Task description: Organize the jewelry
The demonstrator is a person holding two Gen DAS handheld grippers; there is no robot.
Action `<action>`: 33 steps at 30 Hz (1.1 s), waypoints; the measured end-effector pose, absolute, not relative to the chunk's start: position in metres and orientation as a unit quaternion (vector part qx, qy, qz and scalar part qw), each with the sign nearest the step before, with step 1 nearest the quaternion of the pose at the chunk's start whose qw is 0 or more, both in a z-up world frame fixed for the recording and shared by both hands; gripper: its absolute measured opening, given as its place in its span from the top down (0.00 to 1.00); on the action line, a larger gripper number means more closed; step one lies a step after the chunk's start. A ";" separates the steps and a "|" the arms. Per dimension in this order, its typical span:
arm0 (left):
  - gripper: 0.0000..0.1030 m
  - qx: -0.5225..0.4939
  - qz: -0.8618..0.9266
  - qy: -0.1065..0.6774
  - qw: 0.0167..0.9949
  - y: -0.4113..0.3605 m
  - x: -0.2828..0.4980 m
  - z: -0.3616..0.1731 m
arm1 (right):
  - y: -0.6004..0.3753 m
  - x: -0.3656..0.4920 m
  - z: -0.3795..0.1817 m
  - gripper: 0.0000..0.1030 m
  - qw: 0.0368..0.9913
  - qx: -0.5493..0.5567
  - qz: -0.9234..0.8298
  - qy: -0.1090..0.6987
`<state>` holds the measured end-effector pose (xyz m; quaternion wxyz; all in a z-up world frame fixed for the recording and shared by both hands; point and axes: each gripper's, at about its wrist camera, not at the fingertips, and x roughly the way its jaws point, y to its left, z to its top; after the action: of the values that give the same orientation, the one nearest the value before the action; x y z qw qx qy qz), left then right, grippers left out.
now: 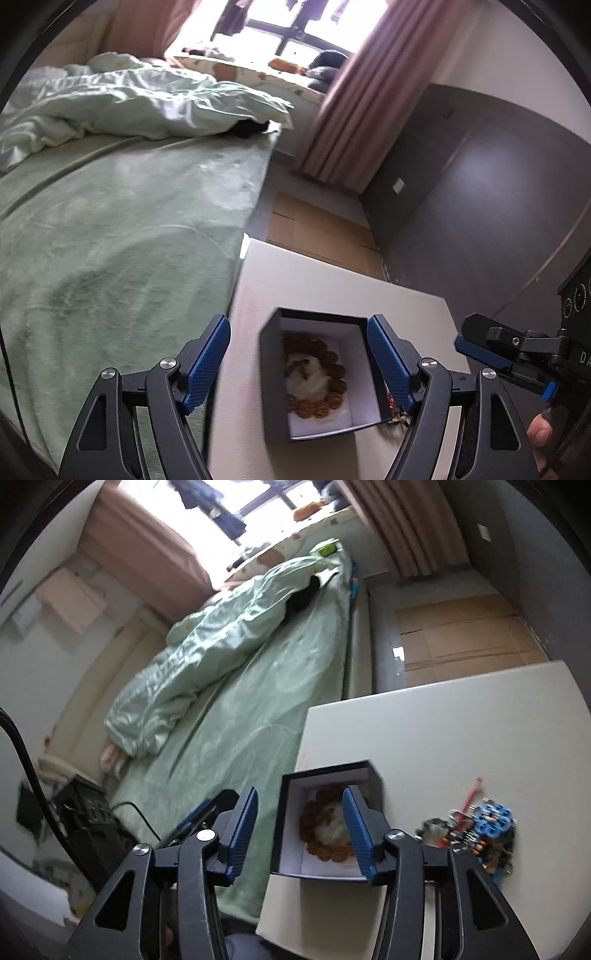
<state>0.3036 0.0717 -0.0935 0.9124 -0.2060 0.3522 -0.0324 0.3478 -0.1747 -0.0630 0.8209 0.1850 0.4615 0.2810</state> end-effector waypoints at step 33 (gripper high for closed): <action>0.61 -0.002 -0.218 0.446 0.868 -0.104 0.302 -0.125 | -0.347 0.308 -0.121 0.47 0.802 0.327 0.108 0.489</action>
<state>0.3022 -0.1037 -0.1253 0.8681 -0.0017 0.4458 -0.2184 0.3083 -0.3465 -0.1207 0.8016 0.3269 0.4888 0.1081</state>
